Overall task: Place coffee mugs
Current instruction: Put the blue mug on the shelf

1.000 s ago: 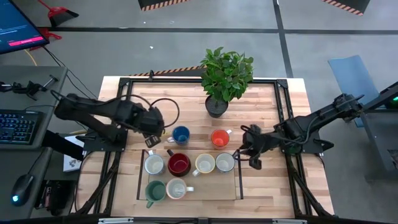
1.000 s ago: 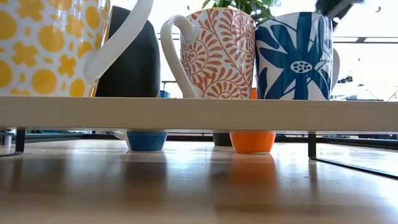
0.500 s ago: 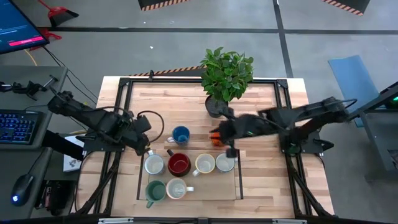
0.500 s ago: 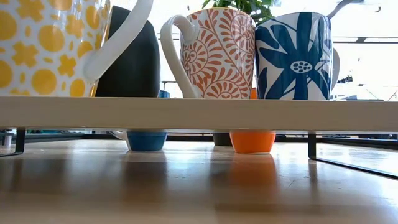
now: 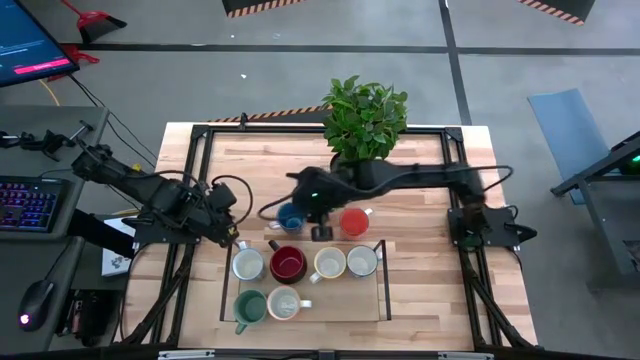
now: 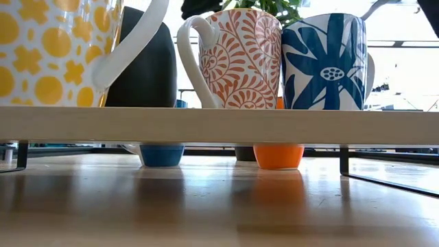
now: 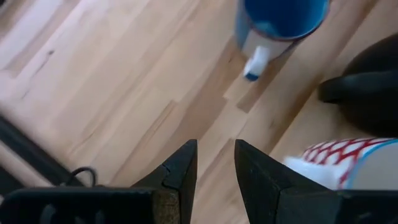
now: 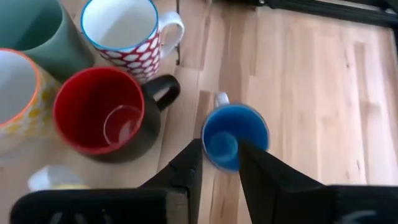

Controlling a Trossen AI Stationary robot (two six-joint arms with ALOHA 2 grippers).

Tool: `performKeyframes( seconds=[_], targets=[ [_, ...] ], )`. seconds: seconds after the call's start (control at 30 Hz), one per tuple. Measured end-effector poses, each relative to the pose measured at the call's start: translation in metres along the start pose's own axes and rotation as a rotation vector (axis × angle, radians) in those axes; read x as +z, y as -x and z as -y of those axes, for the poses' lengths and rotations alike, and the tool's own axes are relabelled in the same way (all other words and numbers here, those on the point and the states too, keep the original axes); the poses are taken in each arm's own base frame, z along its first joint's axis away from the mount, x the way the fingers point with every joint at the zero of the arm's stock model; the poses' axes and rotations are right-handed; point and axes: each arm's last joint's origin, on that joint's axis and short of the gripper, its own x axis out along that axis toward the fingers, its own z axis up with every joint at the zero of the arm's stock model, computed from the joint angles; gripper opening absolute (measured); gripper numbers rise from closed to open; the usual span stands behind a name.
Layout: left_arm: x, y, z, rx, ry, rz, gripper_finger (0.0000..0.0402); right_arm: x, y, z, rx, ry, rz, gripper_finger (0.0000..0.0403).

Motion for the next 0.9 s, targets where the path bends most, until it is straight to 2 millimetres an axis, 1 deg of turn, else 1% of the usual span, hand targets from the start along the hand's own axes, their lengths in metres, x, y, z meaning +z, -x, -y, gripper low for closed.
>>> performKeyframes(
  seconds=[0.1,0.2,0.3,0.37,0.47,0.6,0.77,0.9],
  targets=[
    [-0.003,0.000,-0.006,0.051,0.004,-0.030,0.0097,0.011,-0.017,0.001,0.002,0.028,-0.008,0.0100],
    [-0.008,0.004,-0.014,0.079,0.020,-0.078,0.0097,0.018,-0.030,0.001,0.002,0.034,-0.018,0.0132],
    [-0.013,0.009,-0.015,0.038,0.014,-0.097,0.0097,0.014,-0.047,0.005,-0.012,0.023,-0.031,0.0166],
    [-0.017,0.012,-0.015,0.007,0.001,-0.108,0.0097,0.009,-0.053,0.010,-0.016,-0.021,-0.057,0.0186],
    [-0.024,0.018,-0.016,-0.023,-0.040,-0.112,0.0097,0.004,-0.057,0.018,-0.023,-0.090,-0.087,0.0204],
    [-0.032,0.026,-0.019,-0.063,-0.074,-0.055,0.0097,0.004,-0.058,0.029,-0.038,-0.117,-0.069,0.0210],
    [-0.039,0.034,-0.021,-0.104,-0.020,0.032,0.0097,0.003,-0.057,0.041,-0.051,-0.146,-0.053,0.0210],
    [-0.045,0.035,-0.017,-0.124,-0.001,0.009,0.0097,0.002,-0.057,0.048,-0.054,-0.159,-0.052,0.0210]
  ],
)
